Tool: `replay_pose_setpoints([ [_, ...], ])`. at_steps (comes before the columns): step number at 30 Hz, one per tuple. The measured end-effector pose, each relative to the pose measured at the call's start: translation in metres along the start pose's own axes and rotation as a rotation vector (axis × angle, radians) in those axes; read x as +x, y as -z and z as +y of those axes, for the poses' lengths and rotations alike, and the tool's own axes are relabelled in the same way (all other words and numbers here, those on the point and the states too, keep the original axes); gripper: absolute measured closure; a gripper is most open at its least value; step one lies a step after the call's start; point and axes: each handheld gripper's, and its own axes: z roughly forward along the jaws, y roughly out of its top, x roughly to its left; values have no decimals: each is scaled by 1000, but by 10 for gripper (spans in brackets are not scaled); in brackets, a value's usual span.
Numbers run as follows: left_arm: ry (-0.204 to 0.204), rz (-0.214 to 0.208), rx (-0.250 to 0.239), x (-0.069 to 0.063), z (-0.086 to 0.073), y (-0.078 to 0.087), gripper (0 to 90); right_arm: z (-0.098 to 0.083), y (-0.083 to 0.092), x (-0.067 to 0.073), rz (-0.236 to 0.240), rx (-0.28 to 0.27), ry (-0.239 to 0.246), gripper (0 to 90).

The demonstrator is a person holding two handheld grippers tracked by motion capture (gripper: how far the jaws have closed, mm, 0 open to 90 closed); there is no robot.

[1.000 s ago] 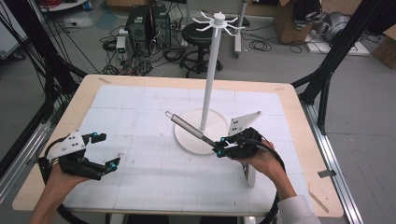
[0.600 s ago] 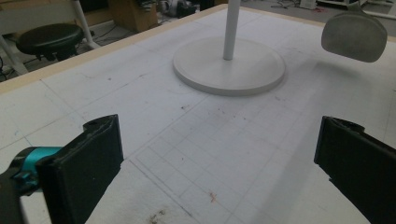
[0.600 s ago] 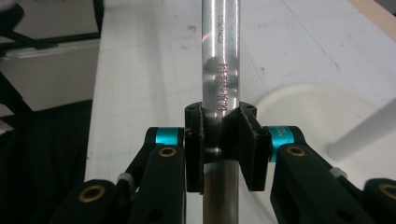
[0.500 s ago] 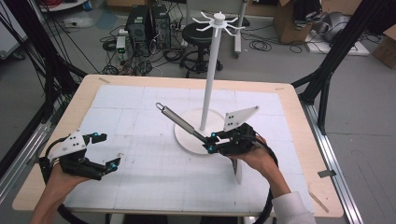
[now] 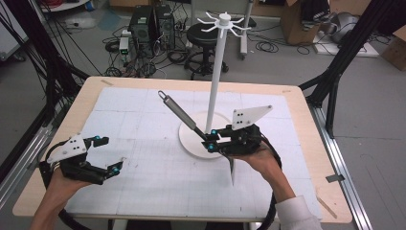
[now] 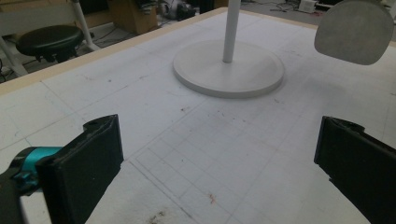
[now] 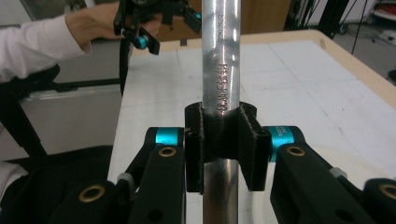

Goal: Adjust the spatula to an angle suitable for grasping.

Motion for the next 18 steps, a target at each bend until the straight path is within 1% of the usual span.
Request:
replay_pose_setpoints([
  [2,-1,-1,0,0,0,0,17,2,0,0,6,-14,-2,747],
  [4,0,-3,1,0,0,-1,17,4,-1,0,14,-17,-2,747],
  [10,-2,-2,2,-1,0,-1,17,10,-3,0,34,-6,1,747],
  [12,1,-3,0,0,0,0,17,11,-4,0,31,-3,-4,747],
  [18,3,-15,-13,0,2,1,17,15,-5,0,36,0,6,747],
])
